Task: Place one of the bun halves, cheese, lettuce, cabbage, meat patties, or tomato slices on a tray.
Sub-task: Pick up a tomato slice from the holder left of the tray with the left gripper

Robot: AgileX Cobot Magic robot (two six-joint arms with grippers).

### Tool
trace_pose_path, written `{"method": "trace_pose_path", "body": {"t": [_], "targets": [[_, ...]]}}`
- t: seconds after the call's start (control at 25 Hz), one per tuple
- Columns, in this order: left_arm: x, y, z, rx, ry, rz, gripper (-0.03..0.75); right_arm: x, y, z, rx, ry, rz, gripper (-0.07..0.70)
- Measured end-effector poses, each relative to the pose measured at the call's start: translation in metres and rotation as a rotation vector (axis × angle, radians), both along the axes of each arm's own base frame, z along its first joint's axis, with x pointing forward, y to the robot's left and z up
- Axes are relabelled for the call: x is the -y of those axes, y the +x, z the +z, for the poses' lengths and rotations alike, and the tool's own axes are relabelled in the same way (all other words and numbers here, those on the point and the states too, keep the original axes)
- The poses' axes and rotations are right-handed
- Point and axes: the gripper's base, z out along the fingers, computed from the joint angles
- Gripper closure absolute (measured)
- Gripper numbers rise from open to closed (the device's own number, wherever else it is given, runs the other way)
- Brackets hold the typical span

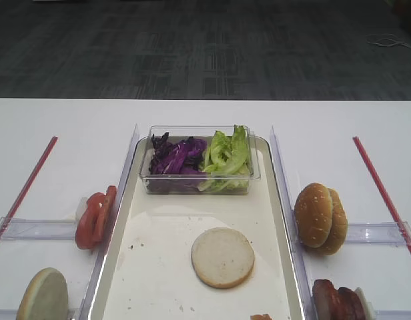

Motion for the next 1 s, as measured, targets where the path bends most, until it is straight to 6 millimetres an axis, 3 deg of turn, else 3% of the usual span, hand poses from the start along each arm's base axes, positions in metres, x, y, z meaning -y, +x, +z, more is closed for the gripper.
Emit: {"method": "trace_pose_path", "body": {"t": [1.0], "targets": [[0.0004,0.0000,0.0000,0.000,-0.003,-0.002,0.428,0.0000,0.0000,0.0000,0.000,0.000,0.000,0.178]]}}
